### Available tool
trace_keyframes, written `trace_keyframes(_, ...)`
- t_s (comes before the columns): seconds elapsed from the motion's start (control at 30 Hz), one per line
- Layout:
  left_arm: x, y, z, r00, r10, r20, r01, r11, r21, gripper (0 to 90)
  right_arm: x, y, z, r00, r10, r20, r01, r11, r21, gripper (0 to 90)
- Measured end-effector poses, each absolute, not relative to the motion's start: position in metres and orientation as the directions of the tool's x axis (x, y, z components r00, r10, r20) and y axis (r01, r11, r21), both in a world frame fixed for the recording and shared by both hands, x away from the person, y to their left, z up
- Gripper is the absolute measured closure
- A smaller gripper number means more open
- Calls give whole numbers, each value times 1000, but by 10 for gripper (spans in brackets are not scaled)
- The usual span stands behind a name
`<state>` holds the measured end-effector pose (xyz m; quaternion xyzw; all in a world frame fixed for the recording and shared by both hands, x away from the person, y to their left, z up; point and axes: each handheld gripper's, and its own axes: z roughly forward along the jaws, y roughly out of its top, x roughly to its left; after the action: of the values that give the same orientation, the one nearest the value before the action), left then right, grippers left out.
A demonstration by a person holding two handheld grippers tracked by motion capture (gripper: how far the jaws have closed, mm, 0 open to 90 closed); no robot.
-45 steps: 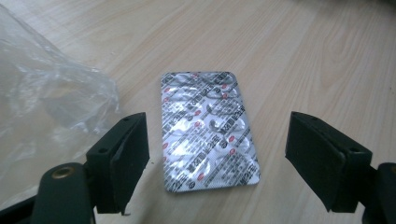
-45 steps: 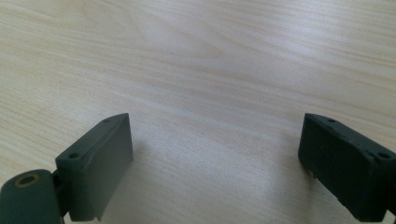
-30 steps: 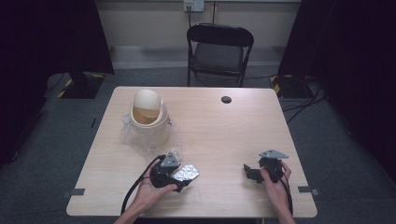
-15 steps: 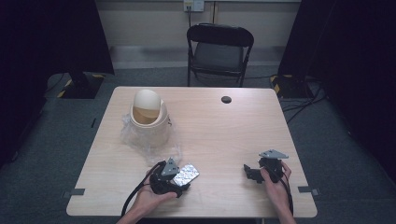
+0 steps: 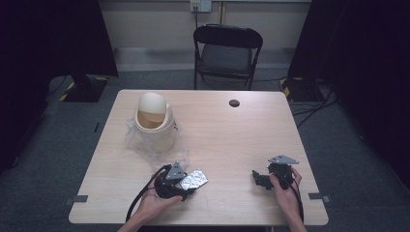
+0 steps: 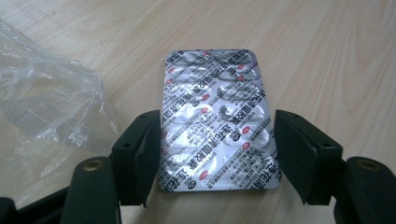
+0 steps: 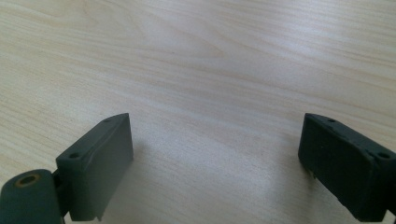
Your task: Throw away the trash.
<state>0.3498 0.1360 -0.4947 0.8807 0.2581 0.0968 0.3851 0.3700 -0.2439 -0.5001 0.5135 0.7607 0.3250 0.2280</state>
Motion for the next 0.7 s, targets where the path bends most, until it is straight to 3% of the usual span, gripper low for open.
trace_keyframes(0.2, 352, 138, -494, 838, 534, -107, 428, -524, 736, 341, 370, -244, -500, -369, 929, -13, 633, 262, 728, 94)
trace_keyframes(0.7, 348, 152, -472, 834, 546, -85, 397, -485, 779, 341, 370, -244, -500, -369, 930, -13, 634, 261, 728, 94)
